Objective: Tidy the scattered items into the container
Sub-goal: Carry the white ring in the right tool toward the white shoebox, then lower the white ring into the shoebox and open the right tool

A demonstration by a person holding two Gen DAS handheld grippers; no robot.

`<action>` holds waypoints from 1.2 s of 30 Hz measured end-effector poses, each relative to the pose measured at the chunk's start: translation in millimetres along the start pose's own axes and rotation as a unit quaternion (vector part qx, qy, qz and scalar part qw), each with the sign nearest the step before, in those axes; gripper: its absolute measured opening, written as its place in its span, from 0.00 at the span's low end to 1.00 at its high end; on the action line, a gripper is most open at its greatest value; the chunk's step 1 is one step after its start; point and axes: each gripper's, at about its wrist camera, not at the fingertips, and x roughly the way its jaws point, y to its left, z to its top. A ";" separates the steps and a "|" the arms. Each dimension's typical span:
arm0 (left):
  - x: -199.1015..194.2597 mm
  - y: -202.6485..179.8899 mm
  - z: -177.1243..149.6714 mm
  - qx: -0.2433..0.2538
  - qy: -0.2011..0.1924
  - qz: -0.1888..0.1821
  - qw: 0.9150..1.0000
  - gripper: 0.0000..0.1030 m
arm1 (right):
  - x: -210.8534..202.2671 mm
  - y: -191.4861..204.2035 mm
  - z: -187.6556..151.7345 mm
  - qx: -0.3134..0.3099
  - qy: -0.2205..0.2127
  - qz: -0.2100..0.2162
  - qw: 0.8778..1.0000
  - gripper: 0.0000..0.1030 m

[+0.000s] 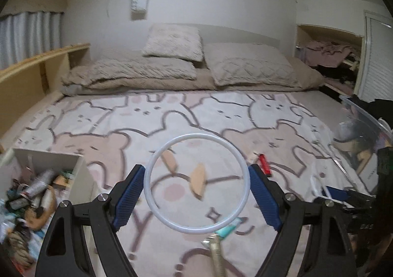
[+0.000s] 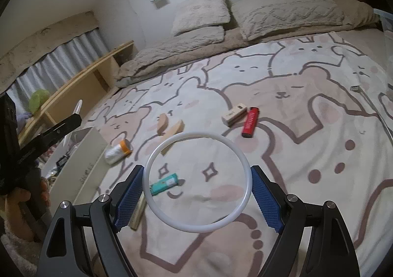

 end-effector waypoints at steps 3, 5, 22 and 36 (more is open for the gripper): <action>-9.1 15.9 -0.8 0.001 -0.012 0.018 1.000 0.82 | 0.5 11.5 6.2 -0.015 -0.002 0.003 1.000 0.83; -16.0 27.6 -3.7 0.001 -0.017 0.026 1.000 0.82 | 2.6 19.0 9.9 -0.029 -0.002 -0.002 1.000 0.83; -73.1 87.2 -13.3 -0.026 -0.046 0.101 0.993 0.82 | 26.1 99.3 41.7 -0.084 -0.003 0.038 0.996 0.83; -122.1 149.8 -30.6 -0.082 -0.079 0.164 0.980 0.82 | 45.8 199.6 54.8 -0.166 -0.001 0.073 0.983 0.83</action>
